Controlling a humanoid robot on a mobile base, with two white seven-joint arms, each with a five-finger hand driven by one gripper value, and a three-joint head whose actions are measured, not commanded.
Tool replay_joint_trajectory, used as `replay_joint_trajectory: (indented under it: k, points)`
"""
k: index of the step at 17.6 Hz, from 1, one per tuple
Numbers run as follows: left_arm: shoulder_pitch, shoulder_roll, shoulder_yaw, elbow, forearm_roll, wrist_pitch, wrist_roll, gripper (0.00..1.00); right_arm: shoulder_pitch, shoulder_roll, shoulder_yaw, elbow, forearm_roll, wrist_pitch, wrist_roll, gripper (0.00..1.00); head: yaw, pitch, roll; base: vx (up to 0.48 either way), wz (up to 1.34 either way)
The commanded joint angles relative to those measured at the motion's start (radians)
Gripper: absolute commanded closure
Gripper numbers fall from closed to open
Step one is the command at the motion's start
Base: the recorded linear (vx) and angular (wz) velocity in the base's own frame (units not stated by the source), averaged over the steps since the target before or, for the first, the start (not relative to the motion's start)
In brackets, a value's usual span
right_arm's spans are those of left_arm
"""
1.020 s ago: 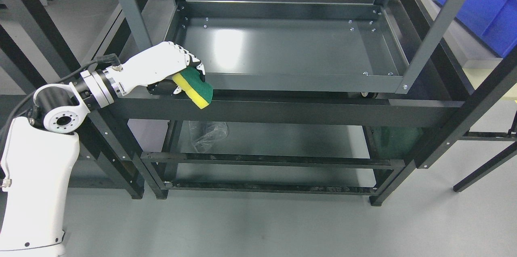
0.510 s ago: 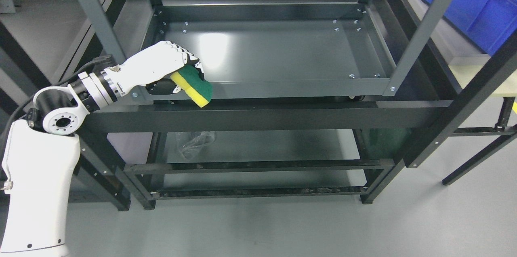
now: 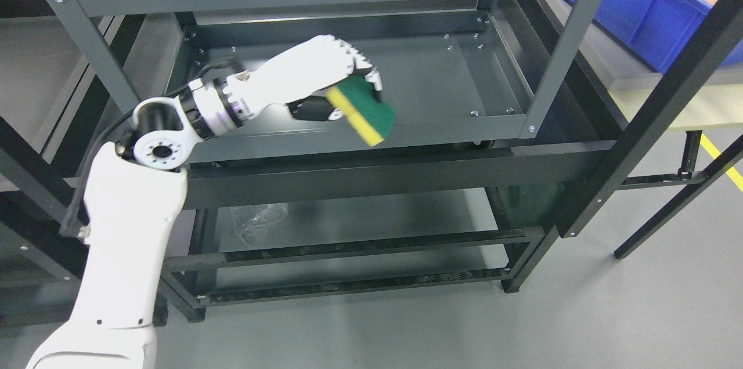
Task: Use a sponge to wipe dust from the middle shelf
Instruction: 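Extend the left hand and press the sponge onto the middle shelf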
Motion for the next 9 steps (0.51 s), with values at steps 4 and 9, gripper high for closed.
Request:
replay_joint_trajectory:
  k: [4, 9]
  points:
    - [-0.290, -0.133, -0.268, -0.001, 0.157, 0.000, 0.118, 0.97, 0.000, -0.017, 0.000, -0.017, 0.000, 0.001, 0.000, 0.00, 0.0000, 0.000, 0.000, 0.022, 0.05]
    - [-0.308, -0.133, -0.299, -0.001, 0.084, 0.000, 0.191, 0.98, 0.000, -0.017, 0.000, -0.017, 0.000, 0.001, 0.000, 0.00, 0.0000, 0.000, 0.000, 0.020, 0.03]
